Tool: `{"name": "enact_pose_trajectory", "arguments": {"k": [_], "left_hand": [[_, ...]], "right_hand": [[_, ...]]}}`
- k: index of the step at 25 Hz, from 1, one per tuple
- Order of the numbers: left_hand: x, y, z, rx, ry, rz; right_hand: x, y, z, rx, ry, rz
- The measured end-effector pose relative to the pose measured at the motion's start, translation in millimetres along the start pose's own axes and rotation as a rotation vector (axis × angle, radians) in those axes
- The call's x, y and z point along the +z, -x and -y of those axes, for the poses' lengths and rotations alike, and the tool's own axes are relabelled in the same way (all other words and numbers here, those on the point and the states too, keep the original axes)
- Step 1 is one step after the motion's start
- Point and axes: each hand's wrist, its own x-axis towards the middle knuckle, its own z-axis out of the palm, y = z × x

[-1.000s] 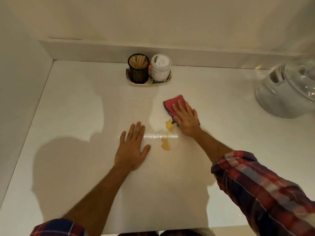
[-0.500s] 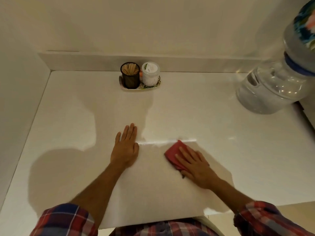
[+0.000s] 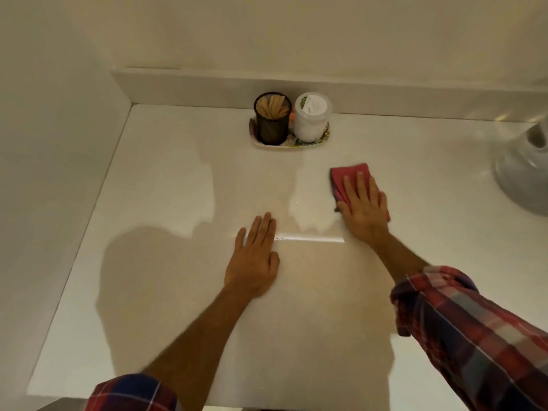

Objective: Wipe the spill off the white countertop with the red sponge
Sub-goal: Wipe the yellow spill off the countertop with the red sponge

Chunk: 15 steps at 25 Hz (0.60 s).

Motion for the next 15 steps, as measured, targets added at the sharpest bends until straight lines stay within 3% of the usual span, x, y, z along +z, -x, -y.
{"name": "enact_pose_trajectory", "arguments": {"k": [5,8,12,15], "left_hand": [[-5.1,1.8,3.8,-0.021,0.316,-0.137],[-8.2,2.7,4.5,-0.047,0.333,-0.104],[-11.3,15.1,1.2,0.016,0.084,0.042],[-7.8,31.3,1.1,0.049,-0.083,0.107]], "right_hand": [[20.1,43.0,96.2,-0.34,0.015,0.023],[36.3,114.8,117.4,-0.456,-0.011,0.027],[44.2,207.7,70.6,-0.497,0.084,0.073],[36.6,255.3,-4.6,-0.402,0.123,0.073]]}}
